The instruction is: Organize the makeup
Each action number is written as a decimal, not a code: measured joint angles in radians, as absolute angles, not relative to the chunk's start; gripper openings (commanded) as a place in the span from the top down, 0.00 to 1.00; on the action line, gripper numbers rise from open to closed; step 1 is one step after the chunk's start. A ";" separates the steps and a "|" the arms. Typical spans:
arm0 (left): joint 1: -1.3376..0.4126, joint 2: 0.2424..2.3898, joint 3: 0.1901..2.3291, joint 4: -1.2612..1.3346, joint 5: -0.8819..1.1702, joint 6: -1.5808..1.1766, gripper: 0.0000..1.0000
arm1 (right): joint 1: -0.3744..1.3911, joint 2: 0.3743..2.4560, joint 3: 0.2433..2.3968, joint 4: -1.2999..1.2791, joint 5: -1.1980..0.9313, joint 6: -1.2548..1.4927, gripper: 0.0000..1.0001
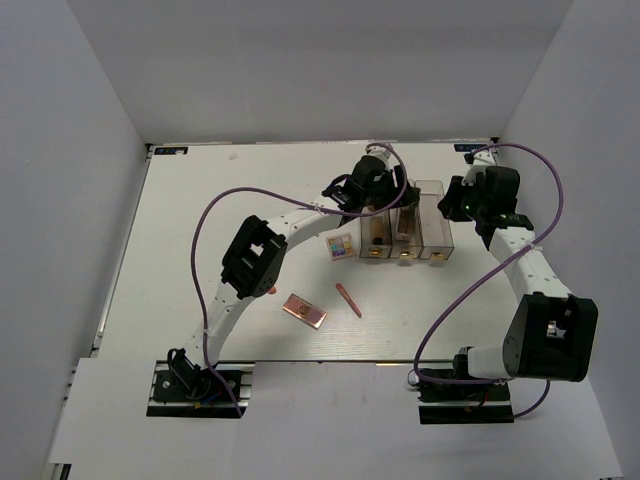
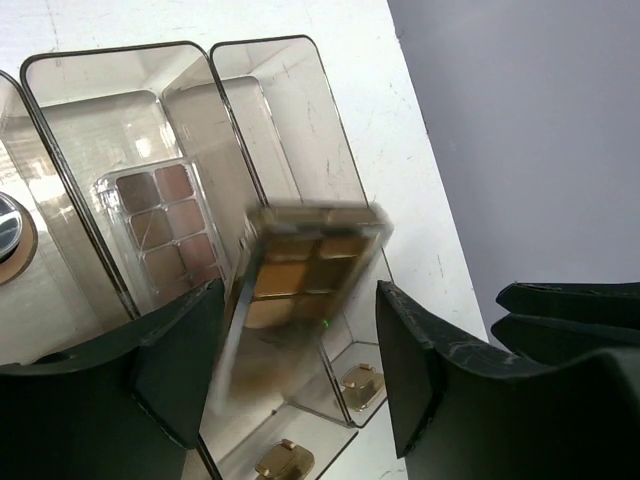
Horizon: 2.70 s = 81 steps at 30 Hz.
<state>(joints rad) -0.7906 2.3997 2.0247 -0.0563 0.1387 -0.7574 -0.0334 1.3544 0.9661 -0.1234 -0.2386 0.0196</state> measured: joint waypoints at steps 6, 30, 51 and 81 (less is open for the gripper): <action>-0.791 2.400 2.025 -0.061 0.138 -0.758 0.21 | -0.033 1.354 0.966 -0.123 -0.239 0.020 0.69; -0.784 1.936 1.716 -0.126 0.080 -0.579 0.37 | -0.037 1.312 0.966 -0.258 -0.868 -0.418 0.36; -0.723 1.325 1.042 -0.575 -0.213 -0.657 0.16 | 0.254 1.625 1.267 -0.710 -0.945 -1.357 0.11; -0.723 0.791 0.793 -0.801 -0.377 -0.981 0.15 | 0.606 2.091 1.604 -0.741 -0.499 -1.243 0.11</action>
